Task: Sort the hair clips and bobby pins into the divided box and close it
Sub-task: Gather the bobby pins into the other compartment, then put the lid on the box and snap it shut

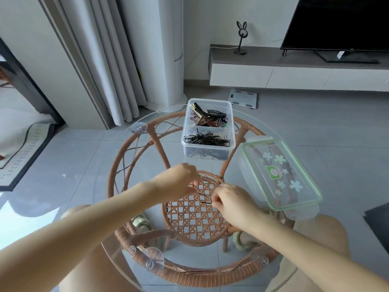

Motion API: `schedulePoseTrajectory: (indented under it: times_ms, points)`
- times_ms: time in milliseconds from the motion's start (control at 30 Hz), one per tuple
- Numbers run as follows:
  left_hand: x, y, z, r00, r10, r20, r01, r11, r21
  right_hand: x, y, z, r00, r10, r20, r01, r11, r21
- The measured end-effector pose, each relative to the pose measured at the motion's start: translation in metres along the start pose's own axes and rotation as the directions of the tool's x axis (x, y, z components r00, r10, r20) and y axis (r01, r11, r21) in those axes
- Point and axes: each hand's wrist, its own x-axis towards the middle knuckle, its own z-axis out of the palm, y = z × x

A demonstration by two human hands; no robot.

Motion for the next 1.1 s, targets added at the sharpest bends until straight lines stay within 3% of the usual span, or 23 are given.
schedulePoseTrajectory:
  times_ms: [133,233,300,367,567,733,800,867,933,1033,1100]
  points:
    - [-0.004,0.007,0.02,0.999,-0.041,0.014,0.04,0.998,0.048,0.002,-0.001,-0.004,0.999,-0.035,-0.039,0.031,0.996,-0.083]
    - [-0.002,0.014,0.03,0.999,-0.044,0.01,0.042,0.983,0.178,0.021,0.001,-0.038,0.973,0.043,-0.228,-0.054,0.998,-0.045]
    - [0.0,0.015,0.032,0.999,-0.055,0.0,0.054,0.98,0.192,0.044,0.006,-0.064,0.922,0.072,-0.381,-0.091,0.995,-0.032]
    - [0.0,0.015,0.024,0.997,-0.07,-0.026,0.073,0.985,0.158,0.067,0.009,-0.079,0.898,0.067,-0.434,-0.087,0.996,-0.026]
    - [0.026,0.018,-0.026,0.924,-0.071,-0.375,0.089,0.995,0.033,0.104,0.025,-0.073,0.905,0.044,-0.422,-0.081,0.994,-0.07]
    - [0.061,0.004,-0.047,0.846,-0.095,-0.525,0.118,0.993,0.01,0.064,0.047,-0.077,0.805,0.095,-0.586,-0.159,0.986,-0.058]
    - [0.072,0.002,-0.047,0.805,-0.237,-0.543,0.287,0.958,0.008,0.039,0.064,-0.07,0.834,0.161,-0.527,-0.259,0.959,-0.117]
    - [0.074,0.001,-0.044,0.742,-0.445,-0.501,0.49,0.871,-0.048,0.02,0.079,-0.055,0.903,0.308,-0.298,-0.375,0.906,-0.199]
    - [0.071,0.003,-0.034,0.686,-0.604,-0.406,0.579,0.791,-0.197,0.006,0.09,-0.041,0.901,0.419,-0.116,-0.434,0.864,-0.254]
    - [0.07,0.0,-0.015,0.642,-0.727,-0.241,0.498,0.636,-0.59,0.001,0.096,-0.03,0.89,0.451,-0.067,-0.45,0.847,-0.283]
    - [0.067,-0.002,-0.013,0.645,-0.746,-0.166,0.411,0.522,-0.747,0.002,0.086,-0.031,0.892,0.448,-0.064,-0.444,0.837,-0.319]
